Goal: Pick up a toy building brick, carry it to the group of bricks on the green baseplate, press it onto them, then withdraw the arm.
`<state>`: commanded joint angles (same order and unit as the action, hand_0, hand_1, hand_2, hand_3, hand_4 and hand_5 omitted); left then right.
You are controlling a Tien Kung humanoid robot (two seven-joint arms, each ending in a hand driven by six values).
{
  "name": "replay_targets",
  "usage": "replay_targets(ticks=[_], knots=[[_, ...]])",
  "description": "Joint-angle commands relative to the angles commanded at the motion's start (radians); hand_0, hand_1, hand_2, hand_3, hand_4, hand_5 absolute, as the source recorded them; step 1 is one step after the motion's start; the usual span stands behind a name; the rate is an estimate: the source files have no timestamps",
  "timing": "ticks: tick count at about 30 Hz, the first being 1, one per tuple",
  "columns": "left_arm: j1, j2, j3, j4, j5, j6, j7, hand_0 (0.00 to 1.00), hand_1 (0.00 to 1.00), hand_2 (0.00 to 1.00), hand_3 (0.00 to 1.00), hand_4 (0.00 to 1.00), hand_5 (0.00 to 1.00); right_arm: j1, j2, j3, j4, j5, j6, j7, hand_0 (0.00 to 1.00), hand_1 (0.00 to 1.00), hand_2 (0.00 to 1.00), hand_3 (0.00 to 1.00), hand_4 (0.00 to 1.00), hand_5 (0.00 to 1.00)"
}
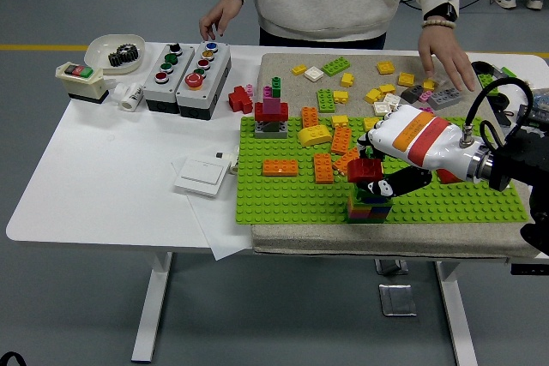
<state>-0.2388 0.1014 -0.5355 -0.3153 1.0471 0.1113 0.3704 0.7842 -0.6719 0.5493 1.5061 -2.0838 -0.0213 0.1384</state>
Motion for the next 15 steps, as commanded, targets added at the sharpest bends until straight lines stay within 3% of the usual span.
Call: replay_targets(ticks=[15], knots=[[-0.002, -0.002, -0.002, 0.001, 0.002, 0.0, 0.0, 0.669, 0.726, 0.734, 0.589, 0.673, 0.662, -0.002, -0.033, -0.013, -0.02, 0.033, -0.03, 0.045, 0.274, 0.28, 0.394, 0.453, 0.738, 0.553]])
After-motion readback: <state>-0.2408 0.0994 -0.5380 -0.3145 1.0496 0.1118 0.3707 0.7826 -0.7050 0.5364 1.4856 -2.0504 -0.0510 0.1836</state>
